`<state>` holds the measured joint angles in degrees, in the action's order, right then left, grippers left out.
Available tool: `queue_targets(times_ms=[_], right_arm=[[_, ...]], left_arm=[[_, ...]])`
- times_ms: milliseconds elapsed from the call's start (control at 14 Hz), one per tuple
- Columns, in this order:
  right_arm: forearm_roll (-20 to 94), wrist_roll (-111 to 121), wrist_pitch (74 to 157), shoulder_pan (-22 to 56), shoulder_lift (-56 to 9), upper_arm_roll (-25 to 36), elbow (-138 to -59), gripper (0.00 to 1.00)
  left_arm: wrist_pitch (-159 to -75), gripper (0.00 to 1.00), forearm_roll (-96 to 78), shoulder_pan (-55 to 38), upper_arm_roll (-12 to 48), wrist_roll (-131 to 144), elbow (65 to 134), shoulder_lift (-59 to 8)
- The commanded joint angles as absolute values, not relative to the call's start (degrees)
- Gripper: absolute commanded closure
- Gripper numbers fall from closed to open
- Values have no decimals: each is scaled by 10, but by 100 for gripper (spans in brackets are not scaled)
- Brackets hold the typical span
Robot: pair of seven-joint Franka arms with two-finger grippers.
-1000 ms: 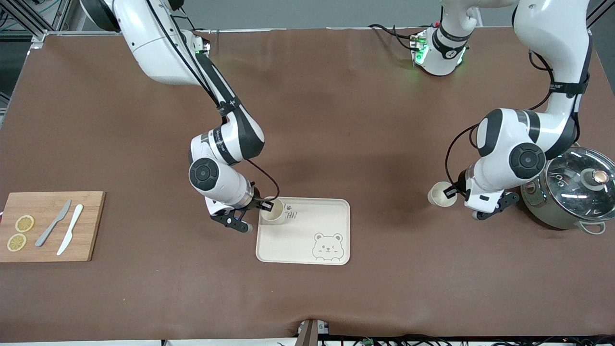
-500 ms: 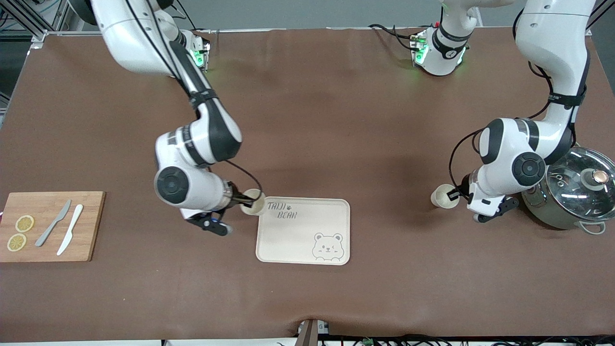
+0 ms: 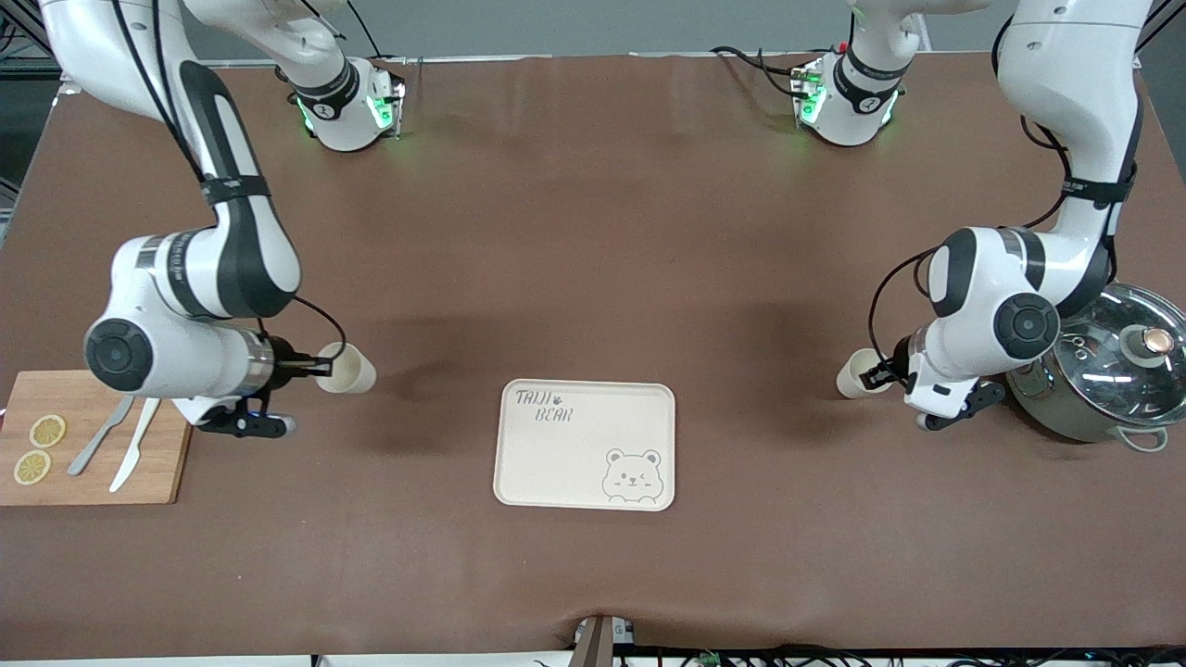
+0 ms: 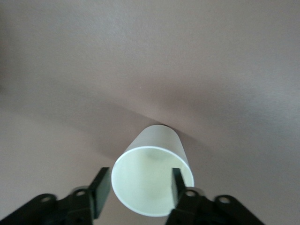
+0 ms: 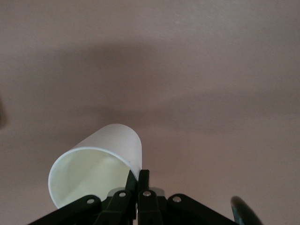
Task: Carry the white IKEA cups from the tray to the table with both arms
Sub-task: 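Carry the cup toward the cutting board while the left gripper releases its cup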
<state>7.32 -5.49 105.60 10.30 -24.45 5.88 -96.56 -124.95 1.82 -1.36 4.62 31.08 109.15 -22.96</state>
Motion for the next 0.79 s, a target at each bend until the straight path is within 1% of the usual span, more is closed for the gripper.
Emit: queue_targets(times_ms=[0,214,357,500,571,714], right_arm=[[44,17,1088,57,-195,47,-1050,100],[42,117,1158,5,-172,47,-1134,100],[42,153,1172,-19,-177,47,-1151,100],[40,156,1237,-21,-178,47,-1192,100],[40,171,1264,-25,-179,48,-1203,100],[40,192,1277,-40,-186,47,-1210,100]], left_arm=[[-1201,0,22,-5,47,272,1086,-160],[-1138,0,25,10,45,218,1047,-123],[-1080,0,29,16,40,177,1014,-99],[-1002,0,29,42,43,142,974,-76],[-969,0,29,43,41,123,949,-73],[-917,0,29,52,41,93,901,-70]])
